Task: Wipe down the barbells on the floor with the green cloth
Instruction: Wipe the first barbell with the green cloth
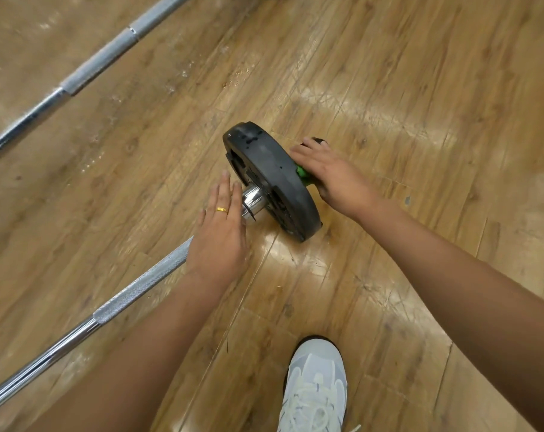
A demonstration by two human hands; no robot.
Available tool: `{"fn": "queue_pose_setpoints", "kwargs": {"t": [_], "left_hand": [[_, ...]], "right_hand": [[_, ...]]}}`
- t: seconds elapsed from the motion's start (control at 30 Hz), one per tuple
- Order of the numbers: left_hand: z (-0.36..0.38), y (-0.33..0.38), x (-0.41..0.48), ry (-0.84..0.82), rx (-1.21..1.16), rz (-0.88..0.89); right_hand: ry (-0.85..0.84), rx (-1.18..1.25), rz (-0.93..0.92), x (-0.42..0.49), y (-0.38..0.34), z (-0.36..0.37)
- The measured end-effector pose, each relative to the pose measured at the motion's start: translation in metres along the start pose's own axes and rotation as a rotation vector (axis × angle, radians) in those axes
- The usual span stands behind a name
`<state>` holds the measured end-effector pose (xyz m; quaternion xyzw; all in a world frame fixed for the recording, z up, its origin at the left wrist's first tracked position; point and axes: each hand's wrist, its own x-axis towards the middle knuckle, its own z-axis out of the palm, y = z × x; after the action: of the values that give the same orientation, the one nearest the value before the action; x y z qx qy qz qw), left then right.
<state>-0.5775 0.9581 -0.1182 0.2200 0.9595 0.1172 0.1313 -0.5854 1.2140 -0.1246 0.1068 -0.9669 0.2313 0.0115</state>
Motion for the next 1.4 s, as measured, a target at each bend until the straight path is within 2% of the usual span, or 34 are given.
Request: {"fn": "queue_pose_setpoints", "kwargs": {"t": [0.07,0.2,0.37,0.57,0.73,0.93,1.03,1.17,1.4], "left_hand": [[0.001,0.0,0.001,-0.002,0.009,0.023],[0.0,-0.004,0.016,-0.001,-0.055,0.007],[-0.007,-0.005,0.036,-0.022,-0.233,-0.085],[-0.015,-0.013,0.044,-0.093,-0.229,-0.065],[-0.012,-0.015,0.038,-0.089,-0.22,-0.006],[-0.007,-0.028,0.029,-0.08,-0.149,0.069],[-0.003,-0.028,0.025,-0.017,-0.085,0.039],[0.004,-0.024,0.027,-0.05,-0.105,-0.074],[0.007,-0.027,0.033,-0.071,-0.129,-0.032]], "right_hand": [[-0.002,-0.034,-0.03,0.005,0.006,0.0],[0.042,-0.021,0.106,0.023,0.011,0.003],[-0.006,-0.095,-0.041,0.032,0.008,0.008],[0.132,-0.014,0.134,0.043,0.005,0.015],[0.094,-0.045,-0.004,0.028,0.005,0.027],[0.132,-0.053,-0.024,0.021,0.007,0.027],[0.158,-0.03,-0.024,0.021,0.008,0.03],[0.197,-0.016,-0.027,0.022,0.009,0.037],[0.192,-0.034,-0.07,0.023,0.021,0.033]]}}
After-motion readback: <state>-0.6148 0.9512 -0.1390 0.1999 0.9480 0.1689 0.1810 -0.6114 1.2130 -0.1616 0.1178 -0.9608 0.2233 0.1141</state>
